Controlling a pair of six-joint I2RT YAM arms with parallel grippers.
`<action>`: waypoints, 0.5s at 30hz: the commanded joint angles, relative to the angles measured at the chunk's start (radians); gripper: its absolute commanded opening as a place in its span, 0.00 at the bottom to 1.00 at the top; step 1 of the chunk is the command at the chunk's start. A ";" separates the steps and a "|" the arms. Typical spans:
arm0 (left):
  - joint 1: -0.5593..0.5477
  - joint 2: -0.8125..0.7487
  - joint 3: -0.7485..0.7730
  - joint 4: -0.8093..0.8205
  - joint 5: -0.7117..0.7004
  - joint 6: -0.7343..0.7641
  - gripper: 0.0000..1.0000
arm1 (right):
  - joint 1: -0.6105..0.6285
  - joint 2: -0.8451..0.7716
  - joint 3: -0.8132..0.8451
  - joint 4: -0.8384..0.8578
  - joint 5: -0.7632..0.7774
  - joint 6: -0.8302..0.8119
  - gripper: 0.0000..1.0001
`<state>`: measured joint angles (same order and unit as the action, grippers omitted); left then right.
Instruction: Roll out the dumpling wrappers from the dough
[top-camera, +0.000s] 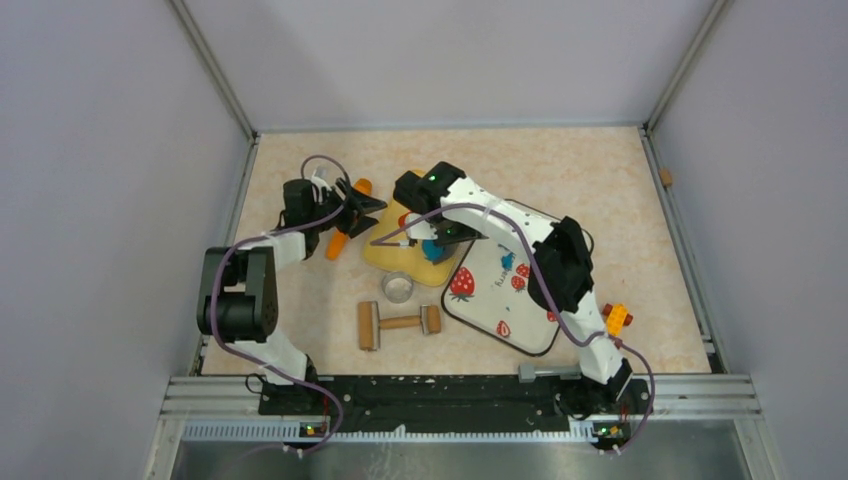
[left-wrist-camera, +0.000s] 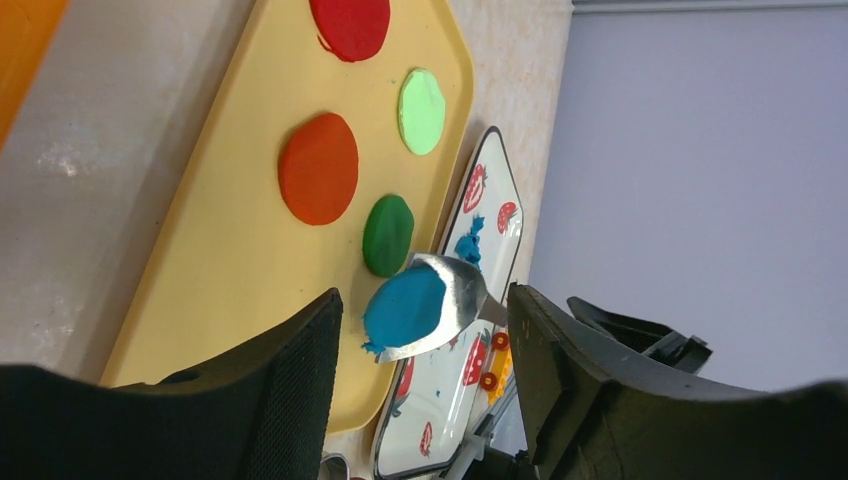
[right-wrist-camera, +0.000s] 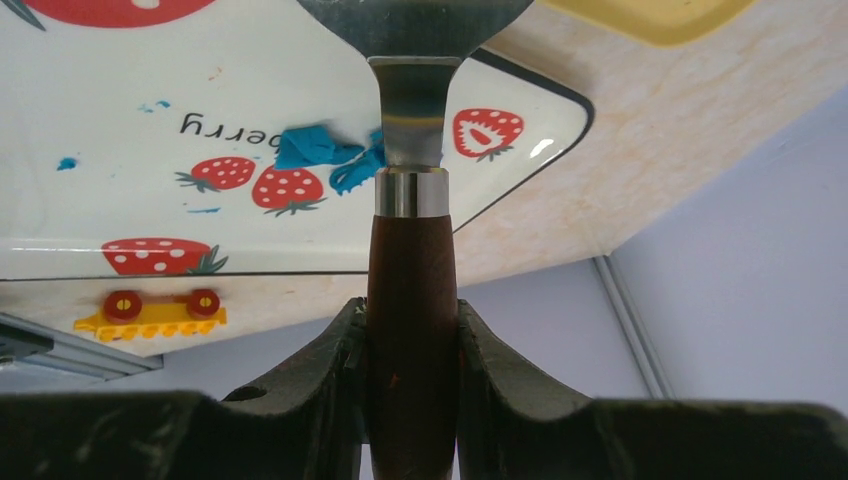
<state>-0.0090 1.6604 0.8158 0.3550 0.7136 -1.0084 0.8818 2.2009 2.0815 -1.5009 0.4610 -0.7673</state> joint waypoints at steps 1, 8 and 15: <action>0.003 -0.043 -0.039 0.038 0.038 0.007 0.65 | 0.010 0.011 0.131 -0.002 0.013 -0.030 0.00; -0.050 0.017 -0.068 0.153 0.089 -0.144 0.26 | 0.013 0.048 0.160 -0.002 0.010 -0.022 0.00; -0.123 0.095 0.016 0.179 0.166 -0.192 0.08 | 0.013 0.054 0.154 -0.002 -0.033 0.002 0.00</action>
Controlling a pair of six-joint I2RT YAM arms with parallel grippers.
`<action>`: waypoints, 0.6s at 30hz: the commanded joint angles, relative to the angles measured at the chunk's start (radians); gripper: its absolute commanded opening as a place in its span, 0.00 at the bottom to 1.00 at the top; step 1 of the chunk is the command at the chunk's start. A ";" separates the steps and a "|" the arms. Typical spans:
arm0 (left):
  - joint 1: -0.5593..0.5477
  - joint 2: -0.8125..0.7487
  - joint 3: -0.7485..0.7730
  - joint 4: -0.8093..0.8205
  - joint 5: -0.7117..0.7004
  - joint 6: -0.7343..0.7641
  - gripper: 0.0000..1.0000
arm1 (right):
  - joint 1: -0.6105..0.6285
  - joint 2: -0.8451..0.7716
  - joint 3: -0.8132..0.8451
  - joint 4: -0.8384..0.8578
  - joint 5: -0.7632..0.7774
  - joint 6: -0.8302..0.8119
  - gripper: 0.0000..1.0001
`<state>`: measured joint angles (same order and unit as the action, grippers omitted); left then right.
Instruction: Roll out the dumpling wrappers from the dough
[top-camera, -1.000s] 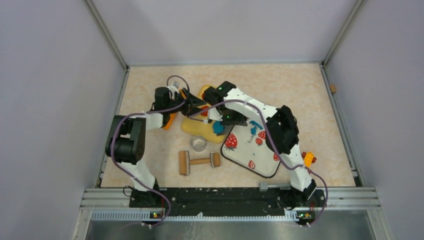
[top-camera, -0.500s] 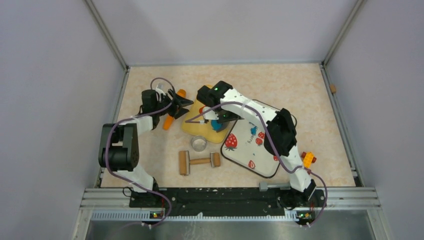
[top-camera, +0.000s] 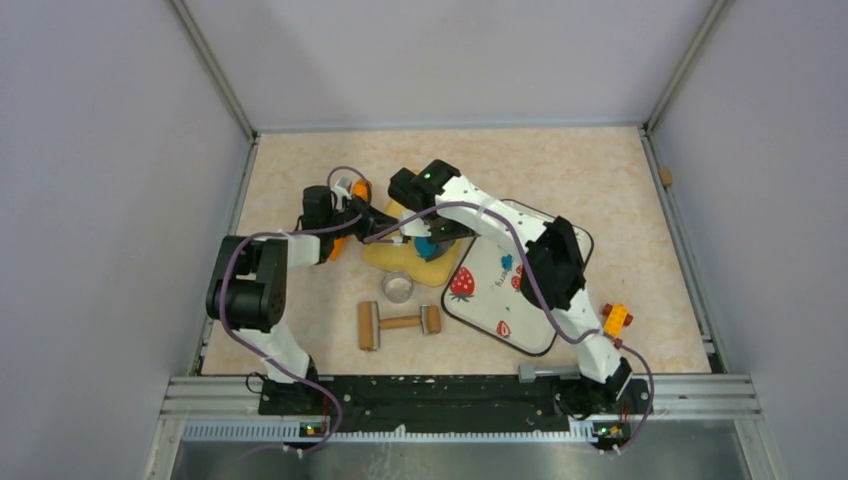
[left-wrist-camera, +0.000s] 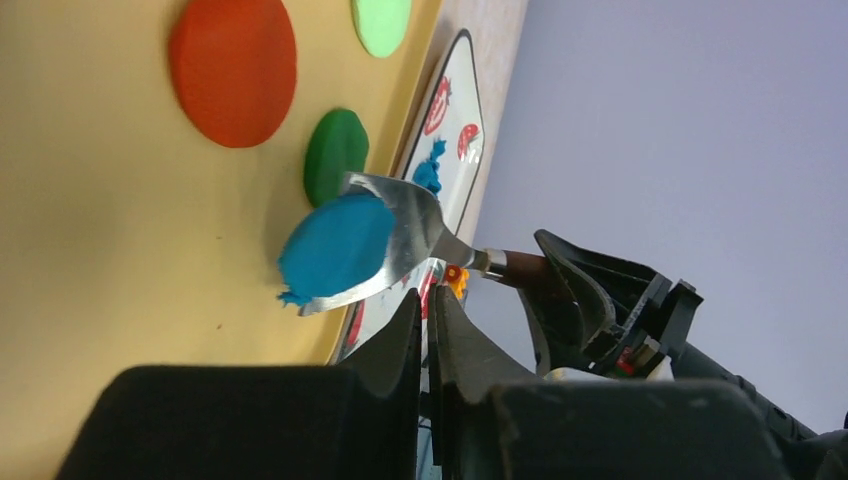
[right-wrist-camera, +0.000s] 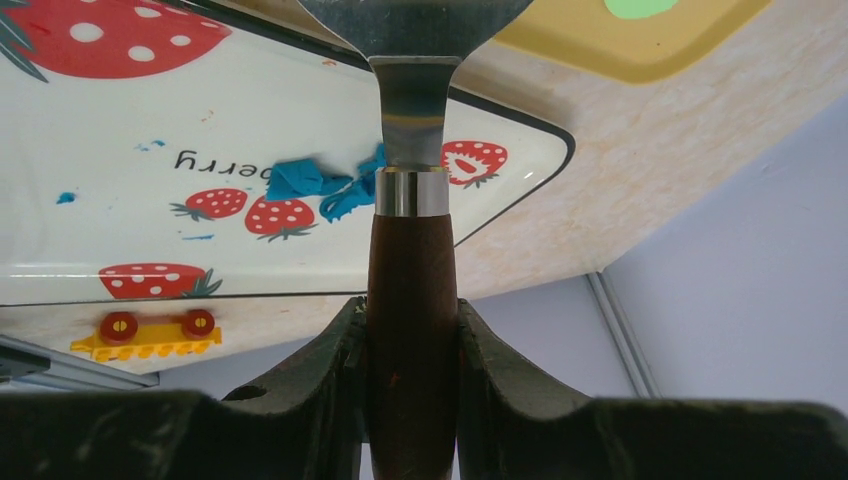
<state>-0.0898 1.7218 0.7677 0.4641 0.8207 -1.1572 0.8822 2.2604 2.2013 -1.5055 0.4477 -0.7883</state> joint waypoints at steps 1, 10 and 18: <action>-0.060 0.044 0.070 0.068 0.059 -0.040 0.07 | 0.013 -0.001 0.037 0.002 -0.026 0.027 0.00; -0.135 0.145 0.143 0.030 0.061 -0.034 0.00 | 0.016 0.022 0.072 0.002 -0.043 0.048 0.00; -0.171 0.195 0.187 0.007 0.049 -0.034 0.00 | 0.017 0.019 0.072 0.002 -0.053 0.068 0.00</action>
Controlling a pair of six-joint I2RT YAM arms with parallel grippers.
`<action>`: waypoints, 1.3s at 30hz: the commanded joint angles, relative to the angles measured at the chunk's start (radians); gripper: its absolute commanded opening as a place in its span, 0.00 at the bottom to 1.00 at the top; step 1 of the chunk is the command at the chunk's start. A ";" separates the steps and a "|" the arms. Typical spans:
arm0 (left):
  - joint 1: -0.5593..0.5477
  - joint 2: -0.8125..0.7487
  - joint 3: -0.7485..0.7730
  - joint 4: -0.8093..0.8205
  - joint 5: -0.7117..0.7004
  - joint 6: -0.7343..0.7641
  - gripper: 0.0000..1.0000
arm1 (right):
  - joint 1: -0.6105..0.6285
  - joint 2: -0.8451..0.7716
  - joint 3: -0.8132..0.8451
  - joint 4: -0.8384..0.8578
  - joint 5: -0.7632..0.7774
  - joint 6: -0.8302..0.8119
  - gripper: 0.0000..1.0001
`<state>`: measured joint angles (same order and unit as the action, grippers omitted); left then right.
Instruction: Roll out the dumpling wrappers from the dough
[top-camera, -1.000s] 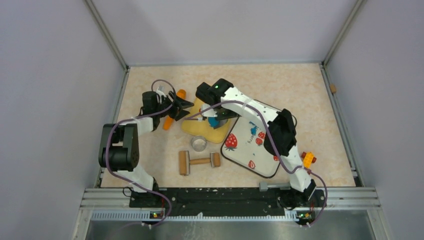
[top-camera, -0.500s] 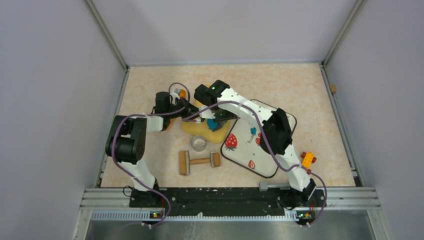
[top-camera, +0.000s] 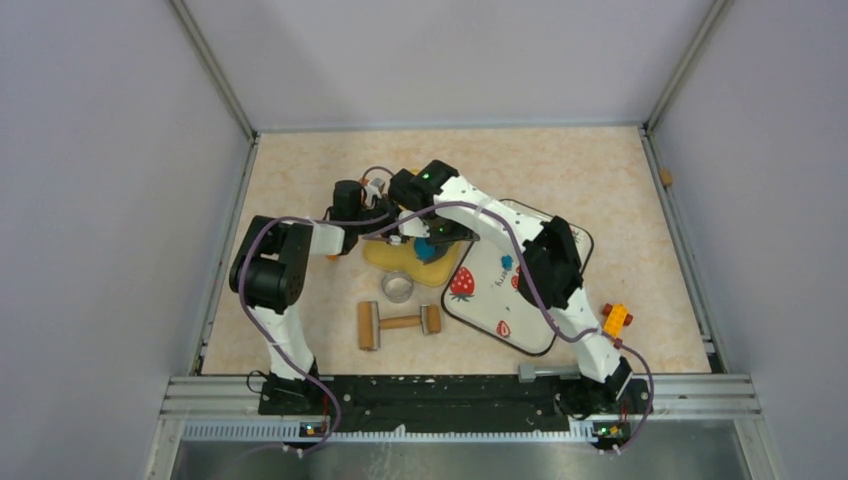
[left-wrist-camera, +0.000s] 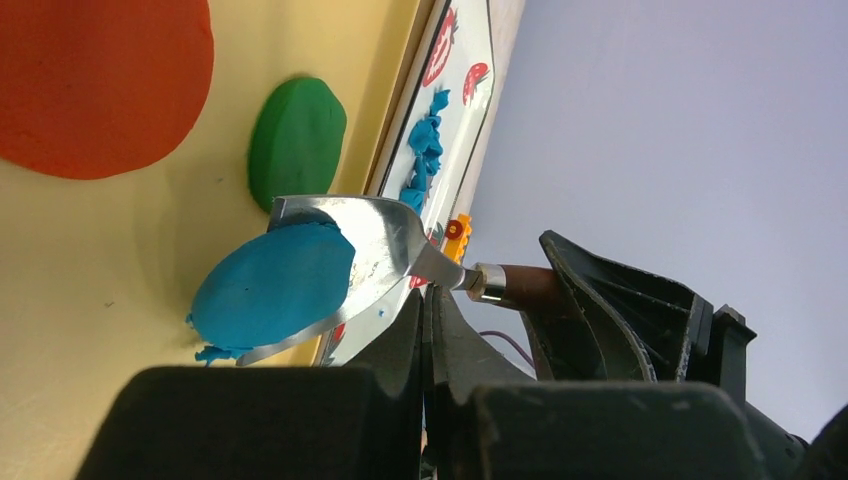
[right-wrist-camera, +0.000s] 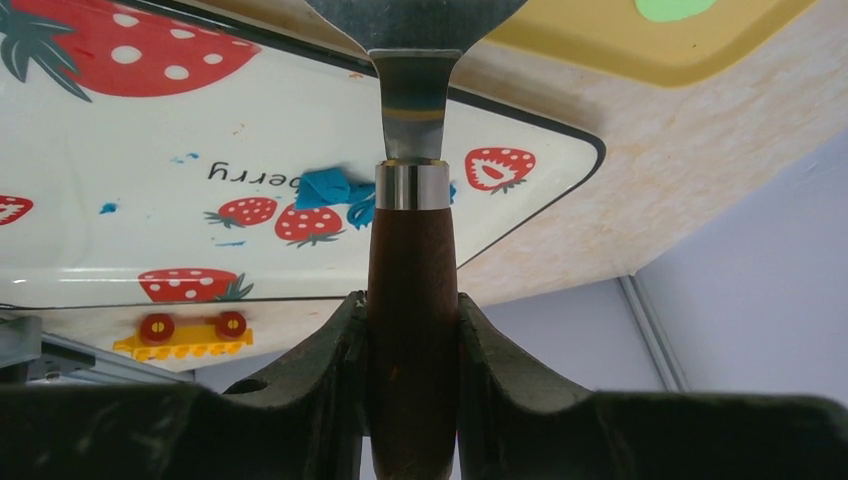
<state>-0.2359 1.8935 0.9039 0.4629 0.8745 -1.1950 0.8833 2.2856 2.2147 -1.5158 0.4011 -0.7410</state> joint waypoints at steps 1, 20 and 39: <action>-0.029 0.033 0.062 0.002 -0.001 0.005 0.00 | 0.016 -0.005 0.059 0.012 -0.007 0.025 0.00; 0.037 -0.106 -0.158 0.235 -0.087 -0.074 0.00 | 0.000 -0.025 -0.008 0.013 -0.115 0.198 0.00; -0.042 0.002 -0.103 0.071 -0.139 -0.067 0.00 | -0.005 -0.002 0.045 0.012 -0.111 0.228 0.00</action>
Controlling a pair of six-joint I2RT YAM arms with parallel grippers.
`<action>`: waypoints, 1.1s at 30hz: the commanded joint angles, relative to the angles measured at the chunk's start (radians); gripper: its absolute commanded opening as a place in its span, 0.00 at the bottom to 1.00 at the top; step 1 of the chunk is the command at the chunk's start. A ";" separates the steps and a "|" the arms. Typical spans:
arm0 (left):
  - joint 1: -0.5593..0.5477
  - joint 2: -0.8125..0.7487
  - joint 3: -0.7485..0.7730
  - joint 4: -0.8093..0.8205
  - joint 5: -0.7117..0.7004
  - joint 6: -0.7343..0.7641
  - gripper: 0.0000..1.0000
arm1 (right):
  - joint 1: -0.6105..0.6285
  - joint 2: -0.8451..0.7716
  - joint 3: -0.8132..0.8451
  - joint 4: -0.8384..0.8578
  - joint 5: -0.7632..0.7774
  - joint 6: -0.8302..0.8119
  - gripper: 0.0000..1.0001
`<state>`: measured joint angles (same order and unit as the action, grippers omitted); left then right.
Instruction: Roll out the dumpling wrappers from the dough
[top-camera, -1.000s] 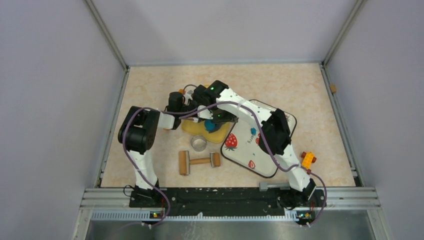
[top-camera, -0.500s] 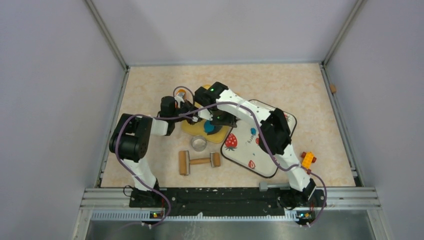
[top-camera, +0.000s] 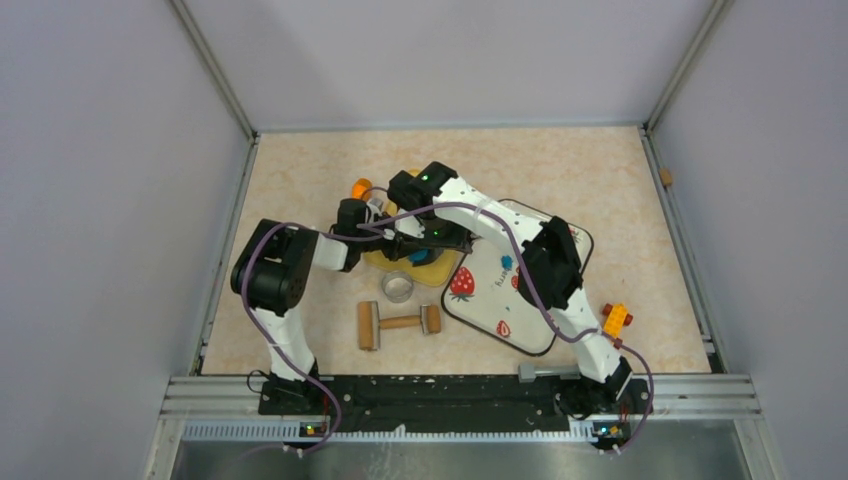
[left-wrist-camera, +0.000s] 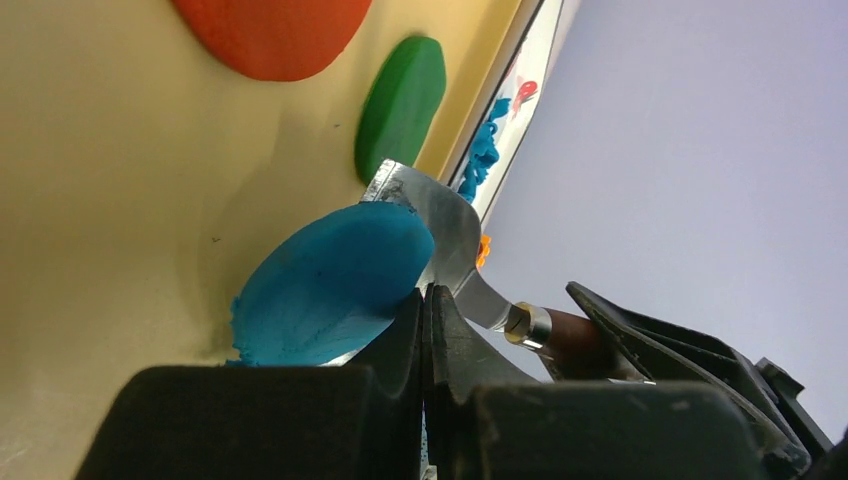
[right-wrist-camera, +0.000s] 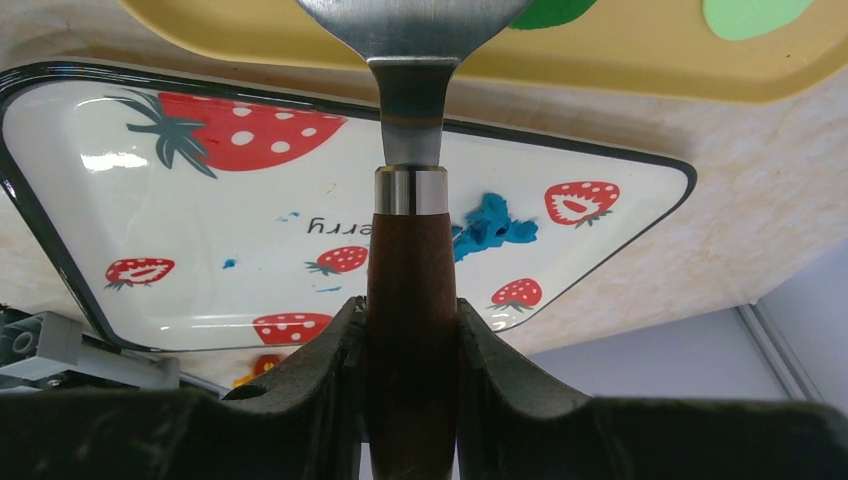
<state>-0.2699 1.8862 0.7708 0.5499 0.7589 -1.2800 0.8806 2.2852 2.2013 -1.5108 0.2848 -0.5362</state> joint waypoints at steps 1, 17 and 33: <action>-0.009 0.011 0.030 -0.023 -0.026 0.018 0.00 | -0.003 -0.002 0.058 0.008 0.004 0.024 0.00; -0.003 -0.099 -0.005 -0.156 -0.166 0.061 0.00 | 0.000 -0.033 0.001 0.007 0.073 0.009 0.00; 0.023 -0.082 0.014 0.104 -0.040 -0.004 0.00 | 0.003 -0.180 -0.202 0.005 0.138 0.007 0.00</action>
<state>-0.2687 1.8263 0.7734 0.6125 0.7002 -1.2846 0.8810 2.2009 2.0312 -1.4891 0.3962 -0.5308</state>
